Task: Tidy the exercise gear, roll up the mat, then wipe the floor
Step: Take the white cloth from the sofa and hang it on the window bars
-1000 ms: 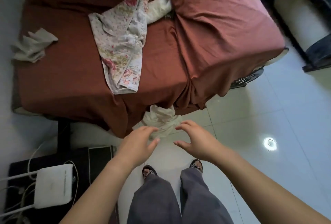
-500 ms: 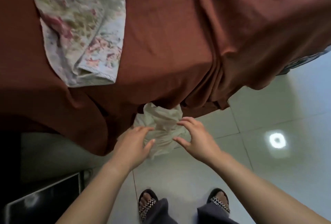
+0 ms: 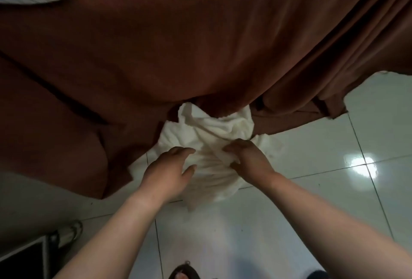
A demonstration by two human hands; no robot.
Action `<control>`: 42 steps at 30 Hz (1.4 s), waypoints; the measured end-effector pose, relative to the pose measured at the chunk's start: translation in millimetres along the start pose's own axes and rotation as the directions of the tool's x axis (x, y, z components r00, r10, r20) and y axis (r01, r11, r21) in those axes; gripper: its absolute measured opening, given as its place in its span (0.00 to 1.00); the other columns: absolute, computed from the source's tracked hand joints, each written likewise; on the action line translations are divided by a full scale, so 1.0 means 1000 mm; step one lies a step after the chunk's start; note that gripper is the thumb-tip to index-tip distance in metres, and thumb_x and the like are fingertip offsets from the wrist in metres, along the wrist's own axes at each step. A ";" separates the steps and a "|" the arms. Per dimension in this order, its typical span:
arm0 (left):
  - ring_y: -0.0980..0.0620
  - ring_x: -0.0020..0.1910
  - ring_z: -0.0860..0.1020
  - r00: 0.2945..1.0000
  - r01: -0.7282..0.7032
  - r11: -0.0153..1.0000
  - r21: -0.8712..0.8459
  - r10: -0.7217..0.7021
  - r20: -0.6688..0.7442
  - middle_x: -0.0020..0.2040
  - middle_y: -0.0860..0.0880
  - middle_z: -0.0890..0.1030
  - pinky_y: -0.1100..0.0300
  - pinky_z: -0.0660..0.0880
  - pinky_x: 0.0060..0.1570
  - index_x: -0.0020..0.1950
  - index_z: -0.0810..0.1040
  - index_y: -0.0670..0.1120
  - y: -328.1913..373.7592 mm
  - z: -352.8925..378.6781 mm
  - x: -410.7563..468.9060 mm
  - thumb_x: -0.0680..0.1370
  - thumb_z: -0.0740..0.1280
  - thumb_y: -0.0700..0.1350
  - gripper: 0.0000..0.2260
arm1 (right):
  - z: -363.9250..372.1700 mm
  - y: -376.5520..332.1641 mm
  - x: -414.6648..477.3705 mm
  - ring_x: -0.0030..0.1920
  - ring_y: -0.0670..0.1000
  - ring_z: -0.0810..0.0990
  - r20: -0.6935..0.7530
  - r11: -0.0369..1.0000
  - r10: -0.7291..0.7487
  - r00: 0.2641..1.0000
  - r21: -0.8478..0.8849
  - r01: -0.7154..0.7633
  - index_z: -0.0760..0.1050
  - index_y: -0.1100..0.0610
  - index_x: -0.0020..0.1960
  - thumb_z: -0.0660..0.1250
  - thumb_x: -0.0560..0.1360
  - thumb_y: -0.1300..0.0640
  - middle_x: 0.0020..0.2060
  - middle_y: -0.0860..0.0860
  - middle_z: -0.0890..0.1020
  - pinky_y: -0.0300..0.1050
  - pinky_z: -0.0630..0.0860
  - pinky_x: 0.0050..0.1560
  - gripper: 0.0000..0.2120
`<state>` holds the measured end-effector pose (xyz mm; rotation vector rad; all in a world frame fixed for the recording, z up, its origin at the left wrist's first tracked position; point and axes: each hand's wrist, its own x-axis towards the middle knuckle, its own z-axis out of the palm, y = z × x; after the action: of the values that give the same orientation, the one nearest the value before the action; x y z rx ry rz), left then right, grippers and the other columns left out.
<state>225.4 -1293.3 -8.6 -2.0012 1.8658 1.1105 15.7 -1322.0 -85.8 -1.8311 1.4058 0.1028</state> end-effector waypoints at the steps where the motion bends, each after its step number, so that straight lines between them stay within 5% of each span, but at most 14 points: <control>1: 0.52 0.56 0.75 1.000 0.000 1.000 -0.002 0.000 0.003 0.69 0.55 0.68 0.55 0.73 0.57 0.70 0.65 0.55 -0.001 0.000 -0.003 0.79 0.60 0.54 0.20 | 0.000 0.001 -0.002 0.64 0.54 0.70 -0.008 1.000 -0.001 1.000 0.010 0.001 0.74 0.53 0.63 0.68 0.70 0.63 0.63 0.51 0.73 0.44 0.69 0.59 0.22; 7: 0.52 0.65 0.70 0.999 -0.040 0.999 0.009 0.040 -0.004 0.68 0.52 0.70 0.54 0.71 0.61 0.70 0.66 0.53 0.022 -0.035 -0.054 0.78 0.60 0.54 0.20 | -0.044 -0.032 -0.049 0.52 0.55 0.78 -0.090 0.992 0.009 0.996 0.124 0.003 0.79 0.56 0.54 0.69 0.67 0.65 0.50 0.53 0.80 0.43 0.71 0.48 0.16; 9: 0.53 0.67 0.68 0.998 -0.063 0.998 0.003 0.063 -0.001 0.69 0.53 0.69 0.56 0.69 0.63 0.71 0.65 0.54 0.044 -0.067 -0.087 0.79 0.60 0.54 0.20 | -0.080 -0.059 -0.083 0.49 0.54 0.78 -0.140 0.980 0.027 0.990 0.199 0.001 0.81 0.56 0.51 0.69 0.67 0.65 0.46 0.53 0.81 0.36 0.67 0.44 0.14; 12: 0.55 0.68 0.67 0.994 -0.107 0.993 -0.039 0.107 -0.010 0.70 0.55 0.67 0.60 0.66 0.65 0.71 0.64 0.55 0.088 -0.125 -0.146 0.79 0.60 0.54 0.20 | -0.147 -0.110 -0.147 0.48 0.50 0.78 -0.210 0.951 0.079 0.975 0.310 -0.011 0.82 0.56 0.50 0.71 0.67 0.64 0.47 0.52 0.83 0.25 0.64 0.42 0.12; 17: 0.57 0.66 0.68 0.976 -0.208 0.972 -0.111 0.198 -0.094 0.68 0.55 0.70 0.68 0.62 0.61 0.69 0.68 0.54 0.167 -0.243 -0.246 0.78 0.62 0.51 0.19 | -0.269 -0.201 -0.262 0.50 0.44 0.75 -0.268 0.924 0.109 0.957 0.383 0.002 0.83 0.55 0.49 0.72 0.66 0.63 0.46 0.50 0.84 0.22 0.66 0.43 0.12; 22: 0.59 0.64 0.70 0.939 -0.316 0.940 -0.129 0.290 -0.186 0.65 0.58 0.71 0.66 0.66 0.61 0.68 0.69 0.54 0.232 -0.354 -0.348 0.78 0.63 0.52 0.18 | -0.384 -0.285 -0.366 0.44 0.42 0.78 -0.414 0.918 0.132 0.900 0.395 0.047 0.83 0.53 0.46 0.72 0.63 0.58 0.41 0.45 0.84 0.27 0.70 0.41 0.11; 27: 0.60 0.64 0.70 0.889 -0.418 0.904 -0.086 0.388 -0.245 0.65 0.59 0.71 0.64 0.67 0.62 0.68 0.69 0.56 0.270 -0.429 -0.436 0.77 0.64 0.53 0.18 | -0.463 -0.352 -0.448 0.42 0.39 0.81 -0.572 0.899 0.145 0.808 0.416 0.133 0.83 0.52 0.46 0.74 0.66 0.63 0.39 0.42 0.84 0.30 0.74 0.41 0.11; 34: 0.61 0.64 0.69 0.806 -0.543 0.840 -0.006 0.519 -0.284 0.65 0.59 0.72 0.67 0.66 0.62 0.68 0.69 0.56 0.292 -0.477 -0.509 0.77 0.64 0.53 0.19 | -0.501 -0.409 -0.525 0.40 0.35 0.80 -0.702 0.882 0.133 0.699 0.405 0.239 0.83 0.52 0.46 0.74 0.68 0.63 0.37 0.35 0.82 0.26 0.71 0.40 0.10; 42: 0.70 0.56 0.67 0.749 -0.639 0.769 -0.025 0.614 -0.251 0.61 0.63 0.71 0.84 0.59 0.51 0.67 0.71 0.55 0.314 -0.479 -0.534 0.77 0.66 0.51 0.18 | -0.505 -0.407 -0.564 0.41 0.37 0.81 -0.709 0.895 0.189 0.679 0.409 0.177 0.83 0.48 0.46 0.75 0.67 0.60 0.37 0.38 0.83 0.32 0.75 0.41 0.10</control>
<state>160.3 -1223.8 768.4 -1.6217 2.7920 1.1746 -51.7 -1181.5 759.3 -1.4998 1.7704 -1.0085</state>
